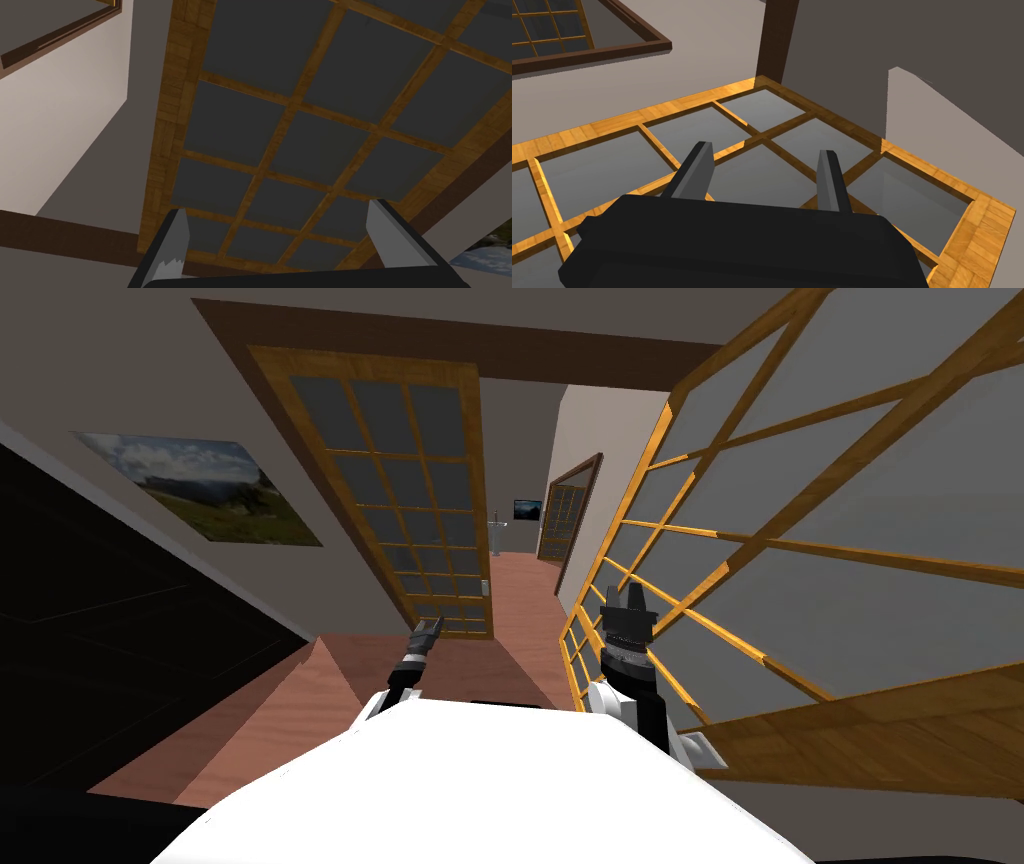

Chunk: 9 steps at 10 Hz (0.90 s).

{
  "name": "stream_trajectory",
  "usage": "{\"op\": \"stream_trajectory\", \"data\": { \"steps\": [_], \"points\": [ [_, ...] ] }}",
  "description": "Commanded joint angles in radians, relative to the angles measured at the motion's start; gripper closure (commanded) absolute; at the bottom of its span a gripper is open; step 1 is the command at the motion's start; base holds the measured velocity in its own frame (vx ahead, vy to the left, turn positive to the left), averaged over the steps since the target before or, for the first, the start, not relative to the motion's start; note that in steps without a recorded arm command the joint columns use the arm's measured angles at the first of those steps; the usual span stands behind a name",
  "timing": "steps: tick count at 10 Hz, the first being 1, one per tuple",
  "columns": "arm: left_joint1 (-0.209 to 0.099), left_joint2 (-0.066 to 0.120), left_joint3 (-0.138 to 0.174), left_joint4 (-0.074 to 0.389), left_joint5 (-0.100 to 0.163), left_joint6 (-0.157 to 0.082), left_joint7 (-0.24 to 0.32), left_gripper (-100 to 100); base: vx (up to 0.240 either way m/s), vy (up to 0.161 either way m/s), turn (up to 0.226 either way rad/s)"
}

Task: Pull the door open

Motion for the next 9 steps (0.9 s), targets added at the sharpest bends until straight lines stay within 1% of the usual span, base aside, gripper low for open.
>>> {"op": "stream_trajectory", "data": {
  "steps": [1,9],
  "points": [
    [-0.006,-0.002,0.009,0.033,-0.006,-0.015,-0.03,-100,0.112,-0.035,-0.048],
    [-0.047,-0.012,0.05,0.188,-0.034,-0.068,-0.165,-100,0.105,-0.021,-0.047]
  ]
}}
